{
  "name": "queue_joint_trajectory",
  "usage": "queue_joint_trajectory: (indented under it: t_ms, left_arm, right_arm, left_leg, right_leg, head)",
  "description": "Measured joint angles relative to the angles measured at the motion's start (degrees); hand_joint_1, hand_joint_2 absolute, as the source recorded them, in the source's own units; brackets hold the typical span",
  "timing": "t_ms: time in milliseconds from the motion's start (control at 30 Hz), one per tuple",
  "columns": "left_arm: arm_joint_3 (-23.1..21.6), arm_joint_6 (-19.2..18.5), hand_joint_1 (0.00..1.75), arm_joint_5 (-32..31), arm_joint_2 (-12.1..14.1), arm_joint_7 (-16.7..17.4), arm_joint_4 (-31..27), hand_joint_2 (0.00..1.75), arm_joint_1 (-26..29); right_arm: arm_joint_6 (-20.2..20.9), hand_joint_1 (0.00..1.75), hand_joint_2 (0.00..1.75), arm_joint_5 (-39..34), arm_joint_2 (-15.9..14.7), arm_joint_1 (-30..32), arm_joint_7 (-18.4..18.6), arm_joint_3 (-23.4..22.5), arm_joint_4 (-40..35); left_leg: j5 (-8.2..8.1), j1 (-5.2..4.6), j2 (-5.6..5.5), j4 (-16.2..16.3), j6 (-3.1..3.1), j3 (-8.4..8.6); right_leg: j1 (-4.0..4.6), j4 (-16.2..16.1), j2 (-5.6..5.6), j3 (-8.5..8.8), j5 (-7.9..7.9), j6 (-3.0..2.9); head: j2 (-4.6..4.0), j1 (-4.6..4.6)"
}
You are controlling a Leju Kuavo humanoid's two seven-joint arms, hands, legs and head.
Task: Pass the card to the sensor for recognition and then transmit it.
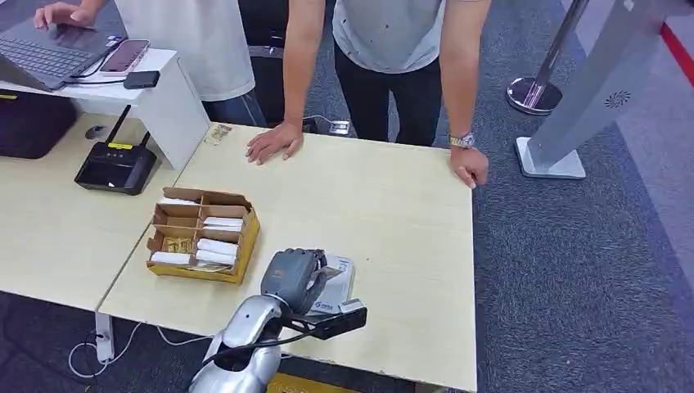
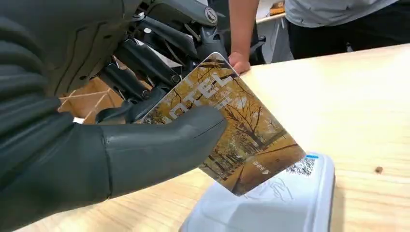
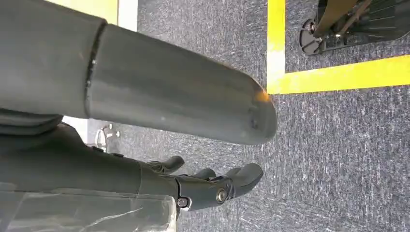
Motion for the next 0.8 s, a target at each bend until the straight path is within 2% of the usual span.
queue_joint_trajectory:
  t_ms: [333, 800]
  left_arm:
    - [-1.5, 1.0, 1.75, 1.2, 0.0, -0.7, 3.9, 1.75, -0.7]
    - [-1.9, 2.2, 1.75, 1.5, 0.0, -0.1, 4.6, 1.75, -1.0]
  right_arm:
    - [-0.1, 0.0, 0.0, 0.6, 0.0, 0.0, -0.3, 0.0, 0.0]
    - [-0.1, 0.0, 0.0, 1.0, 0.0, 0.0, -0.5, 0.0, 0.0]
  left_leg:
    - [0.0, -0.01, 0.0, 0.0, 0.0, 0.06]
    - [0.0, 0.0, 0.0, 0.0, 0.0, 0.11]
  right_leg:
    - [0.0, 0.0, -0.01, 0.06, 0.0, 0.0]
    - [0.0, 0.0, -0.01, 0.11, 0.0, 0.0]
  head:
    - [0.0, 0.0]
    - [-0.02, 0.0]
